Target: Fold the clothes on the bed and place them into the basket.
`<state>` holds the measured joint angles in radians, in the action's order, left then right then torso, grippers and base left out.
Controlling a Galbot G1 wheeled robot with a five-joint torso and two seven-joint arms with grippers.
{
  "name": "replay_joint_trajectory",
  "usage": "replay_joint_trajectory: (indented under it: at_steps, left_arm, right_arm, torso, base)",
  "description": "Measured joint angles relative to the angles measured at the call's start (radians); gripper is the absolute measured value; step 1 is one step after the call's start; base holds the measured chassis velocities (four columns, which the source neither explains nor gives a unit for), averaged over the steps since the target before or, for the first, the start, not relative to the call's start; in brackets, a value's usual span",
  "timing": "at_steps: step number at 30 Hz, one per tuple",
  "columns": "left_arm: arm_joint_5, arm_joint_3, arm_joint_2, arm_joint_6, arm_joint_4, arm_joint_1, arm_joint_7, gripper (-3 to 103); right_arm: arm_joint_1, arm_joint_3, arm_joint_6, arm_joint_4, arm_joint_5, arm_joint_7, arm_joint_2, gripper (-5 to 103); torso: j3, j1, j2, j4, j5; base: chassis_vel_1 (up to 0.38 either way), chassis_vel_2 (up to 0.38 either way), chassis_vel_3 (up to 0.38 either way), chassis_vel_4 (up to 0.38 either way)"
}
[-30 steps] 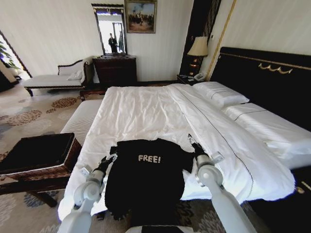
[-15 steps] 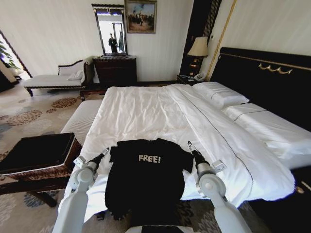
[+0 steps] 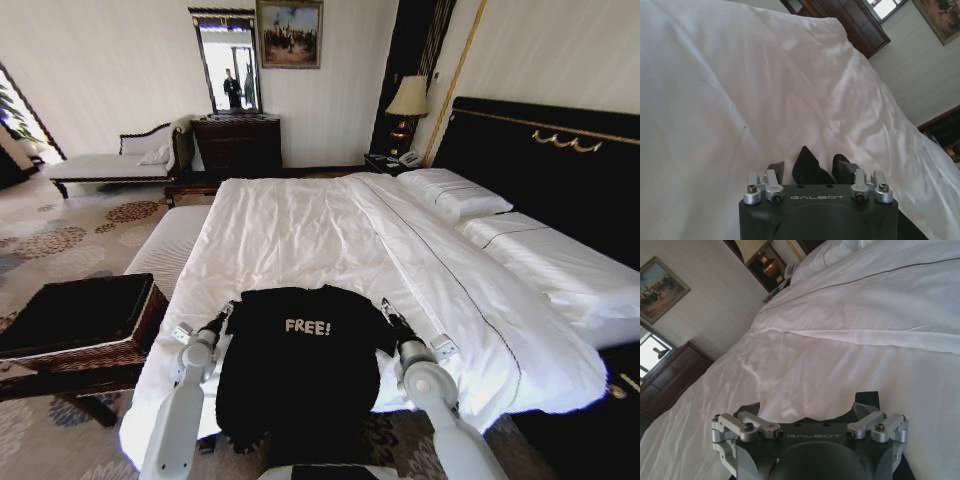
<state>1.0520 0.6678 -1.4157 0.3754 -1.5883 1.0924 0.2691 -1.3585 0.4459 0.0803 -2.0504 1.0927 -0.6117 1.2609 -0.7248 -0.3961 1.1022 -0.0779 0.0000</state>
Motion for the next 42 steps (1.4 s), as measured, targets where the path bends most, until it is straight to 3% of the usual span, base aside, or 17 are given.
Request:
replay_joint_trajectory:
  at_steps: [2,10,14,16,17,20,42]
  left_arm:
    - [-0.002,0.003,0.000,0.000,0.005,0.000,-0.001,53]
    - [-0.009,0.000,0.006,0.001,0.031,-0.002,-0.010,43]
    - [-0.007,-0.001,0.010,0.001,0.041,-0.005,-0.015,24]
    - [-0.006,-0.001,0.010,0.001,0.042,-0.006,-0.017,24]
    - [-0.005,-0.003,0.010,0.001,0.044,-0.006,-0.017,12]
    - [-0.003,-0.007,0.009,0.002,0.047,-0.009,-0.020,3]
    - [0.077,0.085,0.088,-0.004,-0.040,0.061,-0.027,0]
  right_arm:
    - [-0.002,0.001,0.000,0.000,0.002,-0.001,-0.001,100]
    - [-0.016,0.004,0.001,-0.010,0.002,-0.006,0.003,100]
    - [-0.021,0.004,0.002,-0.012,0.000,-0.012,0.010,100]
    - [-0.022,0.004,0.002,-0.013,-0.001,-0.013,0.012,100]
    - [-0.024,0.004,0.003,-0.014,-0.002,-0.016,0.016,100]
    - [-0.029,0.006,0.005,-0.016,-0.004,-0.023,0.025,100]
    - [-0.051,0.013,0.006,-0.030,-0.031,-0.031,0.065,100]
  torso:
    - [0.000,0.000,0.000,0.0001,0.0001]
    - [0.000,0.000,0.000,0.0001,0.0000]
    - [0.000,0.000,0.000,0.0001,0.0000]
    - [0.000,0.000,0.000,0.0001,0.0000]
    - [0.000,0.000,0.000,0.0000,0.0000]
    - [0.000,0.000,0.000,0.0000,0.0000]
    - [0.000,0.000,0.000,0.0000,-0.0002]
  base:
    - [0.000,0.000,0.000,0.000]
    - [0.000,0.000,0.000,0.000]
    - [0.000,0.000,0.000,0.000]
    - [0.000,0.000,0.000,0.000]
    - [0.000,0.000,0.000,0.000]
    - [0.000,0.000,0.000,0.000]
    - [0.000,0.000,0.000,0.000]
